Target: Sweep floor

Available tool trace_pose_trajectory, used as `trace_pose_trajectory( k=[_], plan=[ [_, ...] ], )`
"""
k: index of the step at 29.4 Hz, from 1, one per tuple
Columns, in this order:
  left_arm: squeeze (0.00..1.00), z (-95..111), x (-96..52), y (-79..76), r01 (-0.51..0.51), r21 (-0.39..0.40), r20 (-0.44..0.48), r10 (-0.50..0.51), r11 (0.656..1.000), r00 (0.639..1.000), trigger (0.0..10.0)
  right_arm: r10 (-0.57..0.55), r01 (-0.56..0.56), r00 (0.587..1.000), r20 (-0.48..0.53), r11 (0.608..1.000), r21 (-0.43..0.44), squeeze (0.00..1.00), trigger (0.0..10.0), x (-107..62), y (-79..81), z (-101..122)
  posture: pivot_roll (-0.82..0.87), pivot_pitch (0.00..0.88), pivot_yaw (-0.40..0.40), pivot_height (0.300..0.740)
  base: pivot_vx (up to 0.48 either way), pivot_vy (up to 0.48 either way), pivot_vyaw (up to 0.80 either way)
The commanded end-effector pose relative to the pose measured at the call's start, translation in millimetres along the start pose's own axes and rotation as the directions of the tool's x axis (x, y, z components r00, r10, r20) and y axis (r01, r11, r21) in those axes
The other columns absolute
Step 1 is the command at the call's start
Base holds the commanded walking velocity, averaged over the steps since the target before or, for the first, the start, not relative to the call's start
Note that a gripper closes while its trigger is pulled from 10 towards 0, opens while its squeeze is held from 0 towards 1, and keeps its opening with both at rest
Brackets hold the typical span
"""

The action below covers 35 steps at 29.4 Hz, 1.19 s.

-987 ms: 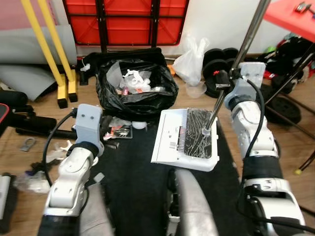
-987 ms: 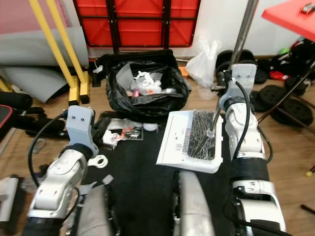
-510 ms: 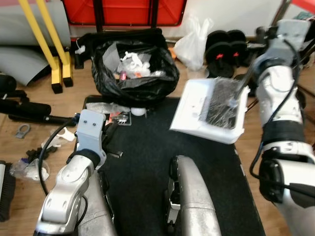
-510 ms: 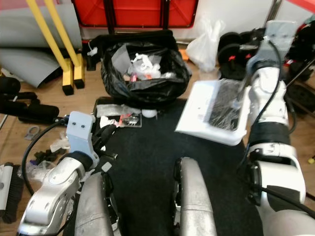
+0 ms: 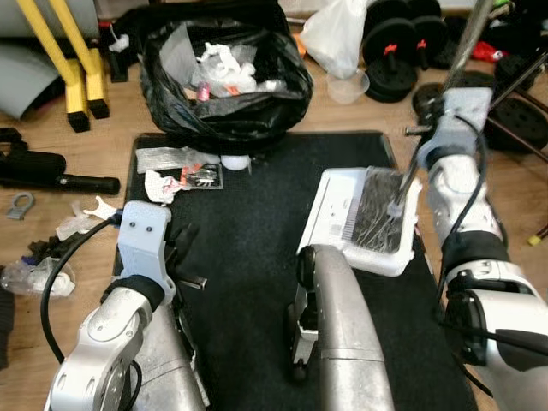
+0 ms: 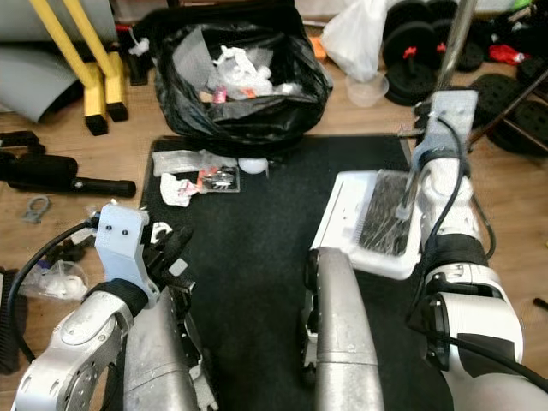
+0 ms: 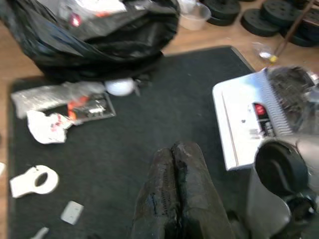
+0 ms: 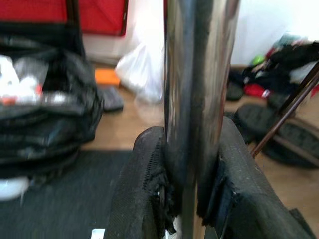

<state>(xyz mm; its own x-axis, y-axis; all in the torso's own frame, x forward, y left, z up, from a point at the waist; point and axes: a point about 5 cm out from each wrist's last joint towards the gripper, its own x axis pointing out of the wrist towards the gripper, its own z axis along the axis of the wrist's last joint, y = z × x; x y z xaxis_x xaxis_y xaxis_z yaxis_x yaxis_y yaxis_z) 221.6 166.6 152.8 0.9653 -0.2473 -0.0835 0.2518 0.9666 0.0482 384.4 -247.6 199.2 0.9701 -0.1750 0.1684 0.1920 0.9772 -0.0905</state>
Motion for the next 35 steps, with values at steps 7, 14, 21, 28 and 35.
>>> trace_pose_trajectory(
  k=[7, 14, 21, 28, 35],
  plan=[
    [0.0, 0, -7.9, -4.6, 0.079, -0.008, -0.032, -0.079, 0.997, 0.996, 10.0, 0.11, -0.114, 0.99, 0.086, 0.992, 0.047, 0.0, 10.0, 3.3, 30.5, 10, 0.0, 0.393, -0.092, 0.399, 0.0, 0.0, 0.0],
    [0.0, 2, -8.5, -5.3, 0.077, 0.0, -0.039, -0.077, 0.997, 0.996, 10.0, 0.183, -0.191, 0.976, 0.122, 0.979, 0.065, 0.0, 10.0, 10.6, 57.6, 25, 0.0, 0.395, -0.099, 0.379, 0.0, 0.0, 0.0],
    [0.0, 3, -9.2, -6.3, 0.073, 0.005, -0.041, -0.073, 0.997, 0.997, 10.0, 0.24, -0.252, 0.962, 0.133, 0.963, 0.091, 0.0, 10.0, 15.3, 79.1, 36, 0.01, 0.4, -0.107, 0.355, 0.0, 0.0, 0.0],
    [0.0, 5, -11.1, -6.7, 0.071, 0.014, -0.046, -0.071, 0.997, 0.996, 10.0, 0.315, -0.323, 0.941, 0.125, 0.945, 0.052, 0.0, 10.0, 14.6, 96.6, 38, 0.02, 0.409, -0.108, 0.335, 0.0, 0.0, 0.0],
    [0.0, 6, -15.1, -6.1, 0.072, 0.019, -0.053, -0.071, 0.997, 0.996, 10.0, 0.381, -0.393, 0.913, 0.146, 0.918, 0.062, 0.0, 10.0, 12.7, 109.5, 41, 0.03, 0.426, -0.097, 0.316, 0.0, 0.0, 0.0]
  ],
)
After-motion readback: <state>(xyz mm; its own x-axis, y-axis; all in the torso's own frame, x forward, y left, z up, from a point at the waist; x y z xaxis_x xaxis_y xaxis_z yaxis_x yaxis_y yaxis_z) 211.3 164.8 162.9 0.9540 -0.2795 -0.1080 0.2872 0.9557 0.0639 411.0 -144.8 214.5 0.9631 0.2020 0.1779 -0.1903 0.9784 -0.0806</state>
